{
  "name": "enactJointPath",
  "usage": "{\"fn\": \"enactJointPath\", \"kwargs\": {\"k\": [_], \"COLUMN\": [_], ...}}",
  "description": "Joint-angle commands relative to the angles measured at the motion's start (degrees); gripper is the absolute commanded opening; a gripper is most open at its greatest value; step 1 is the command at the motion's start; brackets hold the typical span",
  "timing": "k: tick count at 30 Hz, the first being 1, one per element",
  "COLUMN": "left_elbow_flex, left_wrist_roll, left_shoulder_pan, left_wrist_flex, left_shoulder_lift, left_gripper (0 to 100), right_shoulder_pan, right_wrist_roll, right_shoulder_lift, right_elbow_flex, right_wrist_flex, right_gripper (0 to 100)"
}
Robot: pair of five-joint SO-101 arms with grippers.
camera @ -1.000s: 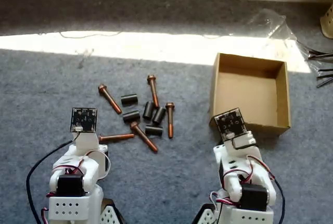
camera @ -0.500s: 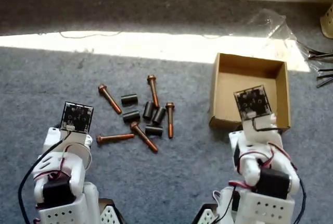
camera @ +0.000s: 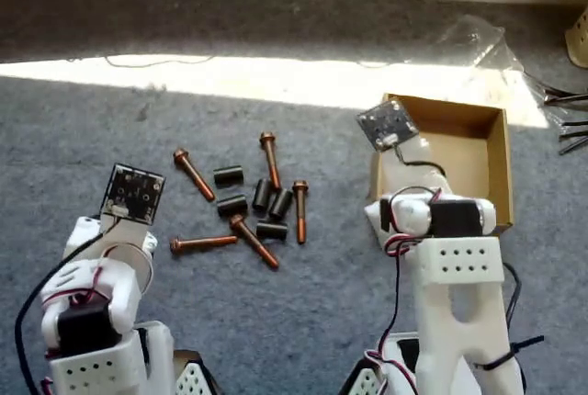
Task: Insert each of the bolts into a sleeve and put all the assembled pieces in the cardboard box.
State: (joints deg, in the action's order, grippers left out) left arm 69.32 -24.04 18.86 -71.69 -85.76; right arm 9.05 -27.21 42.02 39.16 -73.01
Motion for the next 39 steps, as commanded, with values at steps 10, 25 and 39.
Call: {"fn": "enactJointPath", "kwargs": {"k": [10,25,39], "left_elbow_flex": [-22.11,-24.48,-20.09], "left_wrist_roll": [16.18,23.21,23.21], "left_shoulder_pan": [0.4,0.75,3.03], "left_wrist_flex": [0.18,0.26,7.91], "left_shoulder_lift": [40.4,54.11,54.02], "left_gripper": [1,20,20], "right_shoulder_pan": [20.18,34.15,39.69], "right_wrist_roll": [4.31,-8.18,-14.51], "right_shoulder_lift": [-21.76,-50.15,-50.42], "right_elbow_flex": [-24.13,-44.44,-36.35], "right_wrist_flex": [-15.69,-19.38,-9.71], "right_gripper": [11.9,12.0,12.0]}}
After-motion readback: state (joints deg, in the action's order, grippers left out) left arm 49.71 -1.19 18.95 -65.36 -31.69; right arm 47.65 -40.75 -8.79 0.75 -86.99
